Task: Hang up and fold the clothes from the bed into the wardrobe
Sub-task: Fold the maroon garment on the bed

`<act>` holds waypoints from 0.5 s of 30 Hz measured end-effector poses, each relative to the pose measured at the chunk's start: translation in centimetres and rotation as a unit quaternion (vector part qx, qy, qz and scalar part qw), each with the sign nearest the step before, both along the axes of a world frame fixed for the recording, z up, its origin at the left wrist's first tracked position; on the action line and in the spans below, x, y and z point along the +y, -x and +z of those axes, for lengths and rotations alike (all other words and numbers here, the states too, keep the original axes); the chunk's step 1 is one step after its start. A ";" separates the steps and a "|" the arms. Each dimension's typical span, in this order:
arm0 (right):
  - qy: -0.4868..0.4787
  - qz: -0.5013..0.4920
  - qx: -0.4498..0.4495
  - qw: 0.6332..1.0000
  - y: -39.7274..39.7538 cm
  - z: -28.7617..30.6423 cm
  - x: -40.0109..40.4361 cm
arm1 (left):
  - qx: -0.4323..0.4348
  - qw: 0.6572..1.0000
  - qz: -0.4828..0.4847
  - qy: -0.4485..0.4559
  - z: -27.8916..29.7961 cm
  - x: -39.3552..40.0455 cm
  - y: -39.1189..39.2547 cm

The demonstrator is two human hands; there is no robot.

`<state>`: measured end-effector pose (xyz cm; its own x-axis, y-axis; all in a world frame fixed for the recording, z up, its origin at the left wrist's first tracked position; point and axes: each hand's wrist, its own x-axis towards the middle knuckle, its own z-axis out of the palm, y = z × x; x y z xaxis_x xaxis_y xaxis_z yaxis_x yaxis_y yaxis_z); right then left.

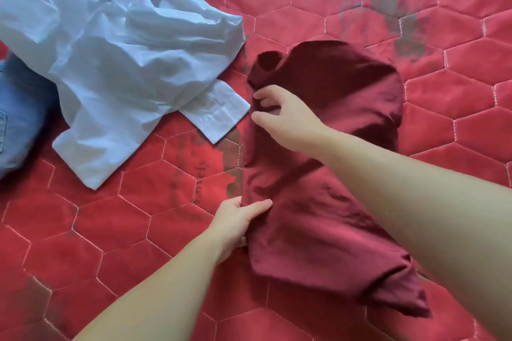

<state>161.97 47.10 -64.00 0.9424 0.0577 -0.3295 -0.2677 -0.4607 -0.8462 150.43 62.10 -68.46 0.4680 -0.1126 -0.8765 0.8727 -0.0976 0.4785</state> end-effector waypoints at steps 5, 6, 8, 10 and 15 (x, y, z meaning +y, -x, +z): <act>0.253 0.110 -0.010 0.961 1.5 -2.3 -0.9 | 0.005 1.000 0.003 -0.003 -0.1 0.0 -0.3; 0.307 0.134 -0.026 0.942 1.9 -2.7 -1.3 | 0.007 1.000 0.000 -0.003 -0.1 0.0 -0.2; 0.379 0.178 -0.056 0.906 2.7 -3.8 -1.6 | 0.010 1.000 0.000 0.000 -0.1 0.0 -0.3; 0.415 0.205 -0.071 0.884 3.4 -4.9 -1.6 | 0.010 1.000 0.004 0.002 -0.2 0.0 -0.3; 0.427 0.245 -0.090 0.866 5.0 -6.2 0.1 | 0.010 1.000 0.006 -0.001 -0.5 0.1 -0.3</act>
<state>157.00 47.19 -70.16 0.9141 0.2724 -0.3003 0.2373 -0.9600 -0.1483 150.68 62.19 -68.94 0.4521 -0.1053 -0.8857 0.8828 -0.0888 0.4612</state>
